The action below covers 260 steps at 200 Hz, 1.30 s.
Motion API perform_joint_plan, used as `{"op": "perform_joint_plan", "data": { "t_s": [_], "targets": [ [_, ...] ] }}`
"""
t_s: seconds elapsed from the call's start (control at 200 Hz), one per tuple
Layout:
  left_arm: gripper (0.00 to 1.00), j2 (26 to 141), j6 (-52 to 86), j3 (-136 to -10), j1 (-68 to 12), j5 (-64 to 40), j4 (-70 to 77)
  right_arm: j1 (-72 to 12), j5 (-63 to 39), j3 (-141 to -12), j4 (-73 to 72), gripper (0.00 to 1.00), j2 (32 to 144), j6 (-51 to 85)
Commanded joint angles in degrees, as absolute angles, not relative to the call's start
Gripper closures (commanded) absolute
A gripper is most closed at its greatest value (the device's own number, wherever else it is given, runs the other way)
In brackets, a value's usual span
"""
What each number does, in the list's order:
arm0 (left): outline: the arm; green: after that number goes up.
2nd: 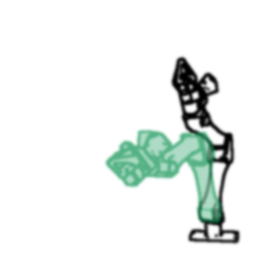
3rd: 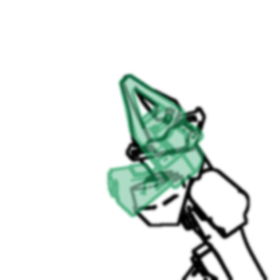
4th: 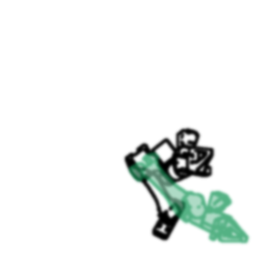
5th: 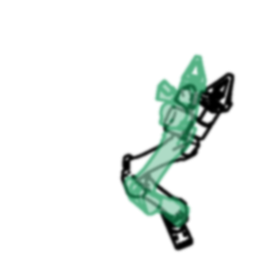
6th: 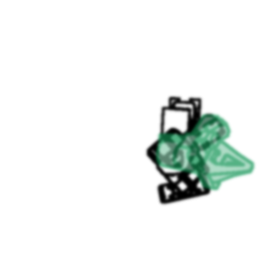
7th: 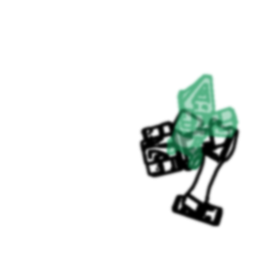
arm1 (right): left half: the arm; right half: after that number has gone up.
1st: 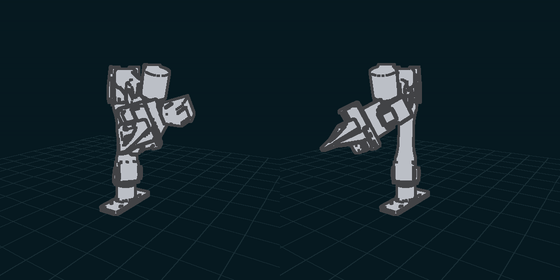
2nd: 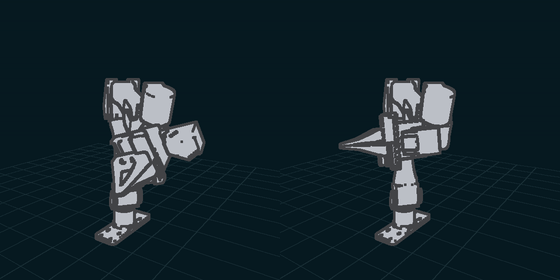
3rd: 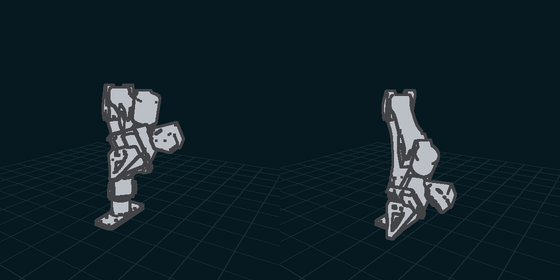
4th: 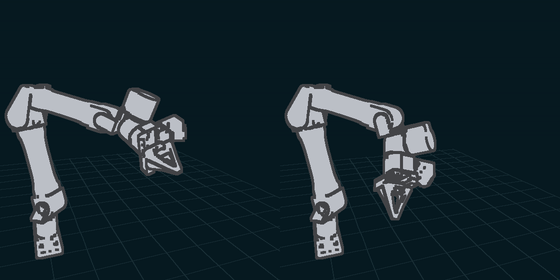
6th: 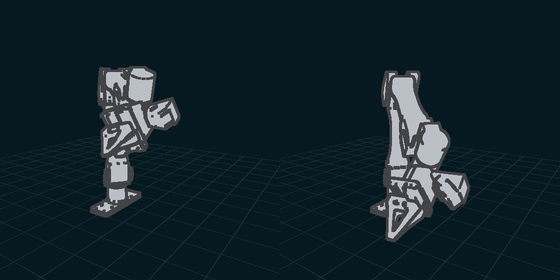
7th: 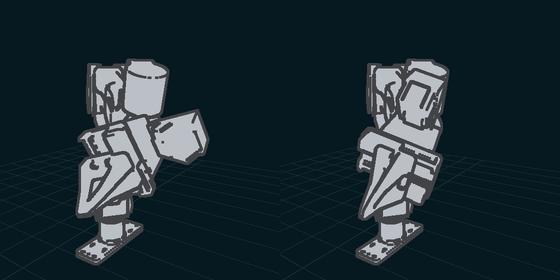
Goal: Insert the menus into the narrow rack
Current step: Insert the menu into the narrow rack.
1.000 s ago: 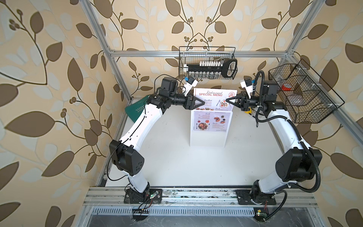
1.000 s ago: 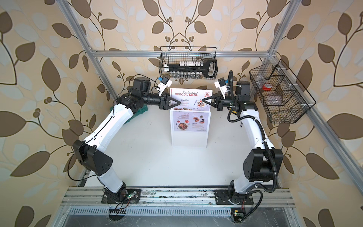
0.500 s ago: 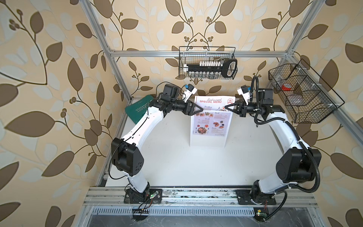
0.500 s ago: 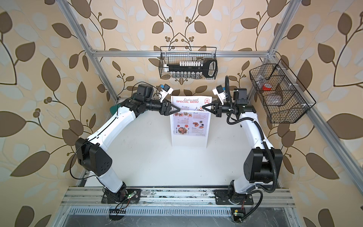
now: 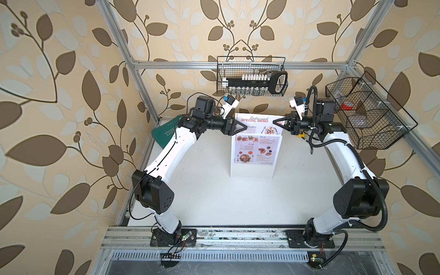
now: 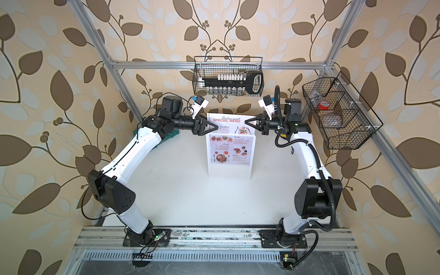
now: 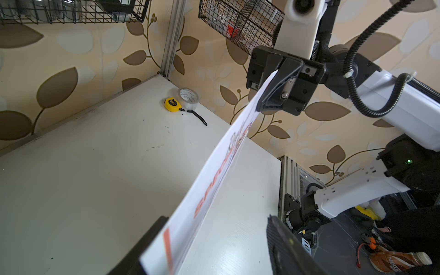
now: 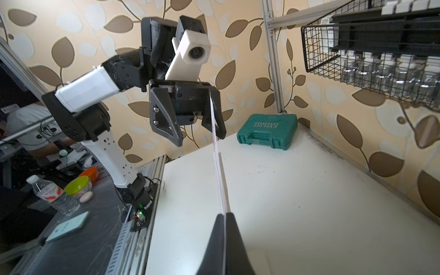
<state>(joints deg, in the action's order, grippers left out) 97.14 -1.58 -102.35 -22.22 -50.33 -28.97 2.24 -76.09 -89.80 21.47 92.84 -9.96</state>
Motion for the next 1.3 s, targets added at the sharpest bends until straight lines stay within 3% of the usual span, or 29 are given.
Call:
{"op": "perform_joint_plan", "data": {
  "t_s": [0.0, 0.45, 0.54, 0.715, 0.85, 1.03, 1.295],
  "targets": [
    [0.34, 97.4, -2.8, -104.0, -22.9, -50.6, -28.5, 1.9, -77.9, -90.8, 23.5, 1.0, 94.0, -12.2],
    [0.33, 93.7, -4.3, -97.2, -22.9, -49.7, -29.6, 1.9, -76.5, -85.1, 39.2, 1.0, 92.2, -25.7],
    [0.33, 93.6, -4.5, -97.6, -22.9, -49.3, -29.8, 1.8, -75.9, -84.6, 37.4, 0.85, 91.5, -24.2],
    [0.32, 94.2, -5.0, -99.4, -22.9, -49.0, -30.7, 1.9, -75.8, -91.2, 36.7, 0.78, 93.1, -22.6],
    [0.33, 94.3, -5.0, -99.9, -22.9, -49.2, -30.8, 1.8, -76.5, -94.1, 36.6, 0.82, 94.9, -22.0],
    [0.33, 94.2, -4.9, -99.5, -22.9, -49.4, -31.0, 1.3, -75.9, -92.7, 38.1, 1.0, 95.4, -23.6],
    [0.3, 93.5, -5.3, -99.0, -22.9, -48.9, -31.5, 0.6, -72.1, -90.9, 46.5, 1.0, 95.6, -31.0]
  ]
}}
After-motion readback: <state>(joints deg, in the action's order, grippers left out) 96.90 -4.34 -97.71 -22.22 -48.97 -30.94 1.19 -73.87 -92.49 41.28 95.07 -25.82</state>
